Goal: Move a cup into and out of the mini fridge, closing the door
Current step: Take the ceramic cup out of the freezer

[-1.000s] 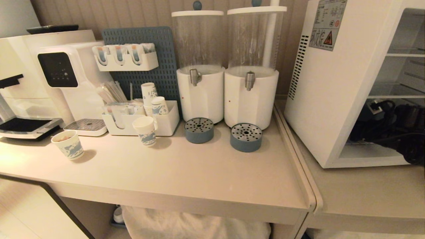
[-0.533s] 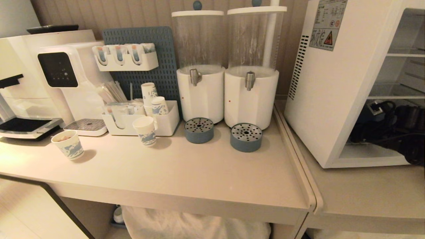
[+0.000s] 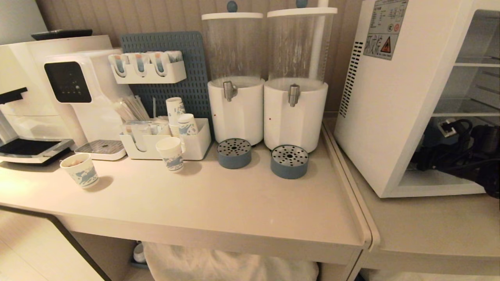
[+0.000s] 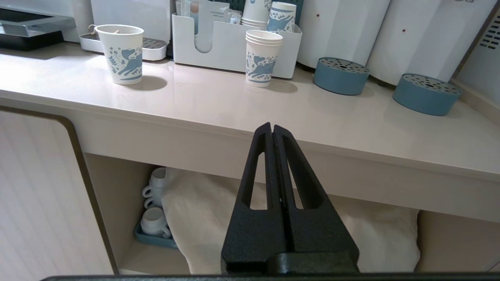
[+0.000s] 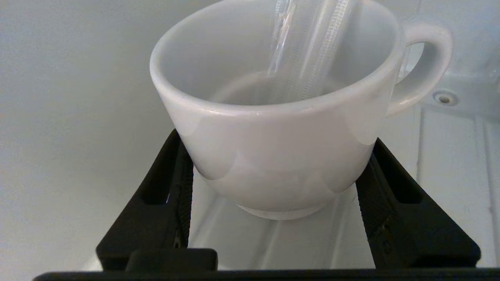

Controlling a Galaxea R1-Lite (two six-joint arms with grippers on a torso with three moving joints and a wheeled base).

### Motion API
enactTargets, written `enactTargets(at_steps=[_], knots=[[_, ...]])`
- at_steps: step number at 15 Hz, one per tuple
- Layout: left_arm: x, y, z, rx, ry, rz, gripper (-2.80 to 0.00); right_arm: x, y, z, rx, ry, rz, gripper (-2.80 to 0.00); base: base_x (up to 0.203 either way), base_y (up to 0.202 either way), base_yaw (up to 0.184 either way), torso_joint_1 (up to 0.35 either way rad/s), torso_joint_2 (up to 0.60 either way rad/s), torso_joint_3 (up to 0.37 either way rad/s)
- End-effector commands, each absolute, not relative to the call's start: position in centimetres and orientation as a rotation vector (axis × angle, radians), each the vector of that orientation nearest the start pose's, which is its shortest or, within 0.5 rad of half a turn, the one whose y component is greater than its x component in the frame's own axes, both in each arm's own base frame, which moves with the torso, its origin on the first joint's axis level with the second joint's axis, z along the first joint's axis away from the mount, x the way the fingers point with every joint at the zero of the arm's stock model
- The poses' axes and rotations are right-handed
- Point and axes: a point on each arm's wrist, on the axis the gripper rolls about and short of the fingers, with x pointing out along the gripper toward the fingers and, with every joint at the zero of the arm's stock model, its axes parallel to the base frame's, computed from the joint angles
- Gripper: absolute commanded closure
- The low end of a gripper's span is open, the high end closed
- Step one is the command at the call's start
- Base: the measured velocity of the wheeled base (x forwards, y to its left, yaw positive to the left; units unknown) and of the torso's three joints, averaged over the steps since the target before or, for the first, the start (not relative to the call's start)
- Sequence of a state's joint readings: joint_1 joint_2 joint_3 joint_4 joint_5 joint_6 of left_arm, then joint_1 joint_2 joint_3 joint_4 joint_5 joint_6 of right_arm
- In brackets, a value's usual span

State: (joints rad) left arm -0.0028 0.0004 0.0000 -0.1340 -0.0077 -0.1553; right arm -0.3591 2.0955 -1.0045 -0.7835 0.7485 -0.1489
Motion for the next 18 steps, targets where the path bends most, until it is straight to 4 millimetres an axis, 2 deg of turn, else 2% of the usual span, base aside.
enactTargets(at_steps=[1,8,11,18], knots=[[-2.1,0.0,7.8,-0.156,-0.098,-0.020,0.00,35.9,-11.8,12.0,0.007,0.220,0.409,0.00,0.000,0.000,0.000,0.000,0.00,0.000],[-2.1,0.0,7.8,-0.154,-0.098,-0.020,0.00,33.3,-10.9,11.5,0.017,0.238,0.412,0.00,0.000,0.000,0.000,0.000,0.00,0.000],[-2.1,0.0,7.8,-0.155,-0.098,-0.020,0.00,31.5,-10.5,11.6,0.025,0.241,0.419,0.00,0.000,0.000,0.000,0.000,0.00,0.000],[-2.1,0.0,7.8,-0.155,-0.098,-0.020,0.00,27.9,-13.0,12.2,0.047,0.219,0.400,0.00,0.000,0.000,0.000,0.000,0.00,0.000]])
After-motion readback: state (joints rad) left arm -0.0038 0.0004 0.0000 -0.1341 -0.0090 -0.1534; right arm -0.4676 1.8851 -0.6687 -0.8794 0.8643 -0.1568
